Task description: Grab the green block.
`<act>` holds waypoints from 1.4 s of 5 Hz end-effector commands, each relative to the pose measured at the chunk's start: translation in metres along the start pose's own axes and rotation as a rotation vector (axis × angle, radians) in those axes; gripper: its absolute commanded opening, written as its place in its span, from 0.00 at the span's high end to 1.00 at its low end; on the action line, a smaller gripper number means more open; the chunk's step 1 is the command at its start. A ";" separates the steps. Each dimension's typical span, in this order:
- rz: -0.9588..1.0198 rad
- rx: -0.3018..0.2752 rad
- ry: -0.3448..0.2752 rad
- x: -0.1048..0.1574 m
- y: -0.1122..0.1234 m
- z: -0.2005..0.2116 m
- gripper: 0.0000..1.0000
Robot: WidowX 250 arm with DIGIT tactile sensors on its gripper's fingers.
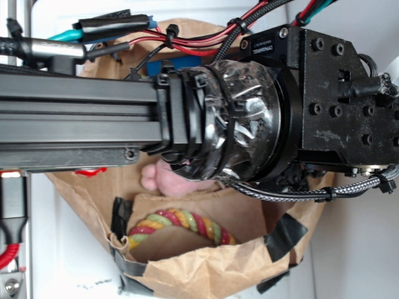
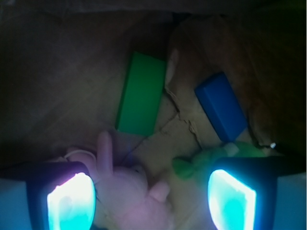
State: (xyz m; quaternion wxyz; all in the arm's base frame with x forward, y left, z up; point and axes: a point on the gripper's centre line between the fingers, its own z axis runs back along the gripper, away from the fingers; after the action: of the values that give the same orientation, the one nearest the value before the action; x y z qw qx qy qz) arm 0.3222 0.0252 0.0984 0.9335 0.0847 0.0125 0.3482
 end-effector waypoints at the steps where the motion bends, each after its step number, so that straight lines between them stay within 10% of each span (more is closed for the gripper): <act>1: -0.005 -0.044 -0.059 0.020 -0.009 0.024 0.00; 2: -0.005 -0.044 -0.059 0.020 -0.009 0.024 0.00; 3: 0.075 -0.356 -0.067 0.013 0.006 0.027 0.00; 4: 0.081 -0.456 -0.069 0.009 0.006 0.023 0.00; 7: 0.127 -0.419 -0.092 0.019 -0.012 0.008 0.00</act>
State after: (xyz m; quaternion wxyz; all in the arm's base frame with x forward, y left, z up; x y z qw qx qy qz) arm 0.3241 0.0207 0.0810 0.9097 -0.0835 -0.0770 0.3995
